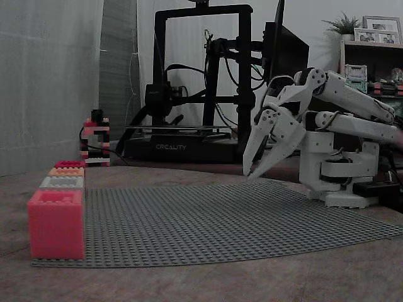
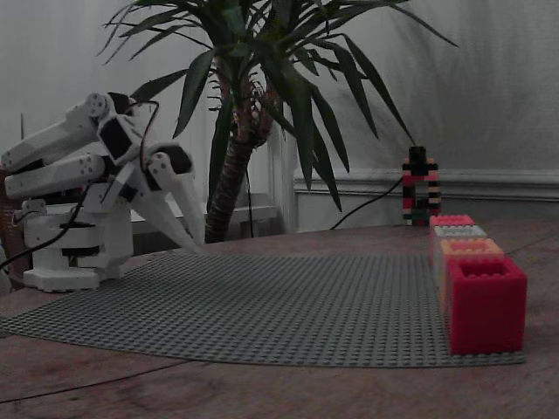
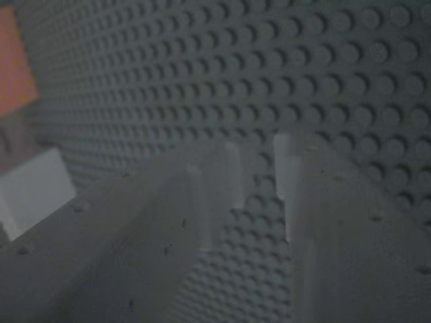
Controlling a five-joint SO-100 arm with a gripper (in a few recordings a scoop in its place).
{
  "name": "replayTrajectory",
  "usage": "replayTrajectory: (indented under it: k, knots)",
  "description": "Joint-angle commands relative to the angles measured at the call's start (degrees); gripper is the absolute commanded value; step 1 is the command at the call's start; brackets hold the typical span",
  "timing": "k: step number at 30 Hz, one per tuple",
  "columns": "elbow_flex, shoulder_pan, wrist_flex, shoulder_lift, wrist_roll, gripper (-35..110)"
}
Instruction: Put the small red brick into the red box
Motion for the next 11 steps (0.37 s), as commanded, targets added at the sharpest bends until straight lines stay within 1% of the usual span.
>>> replayTrajectory:
  k: [1, 11]
  knots:
    - [0.44, -0.62, 1.05, 0.79, 0.44, 0]
    - [0.44, -0.62, 1.05, 0.79, 0.88, 0]
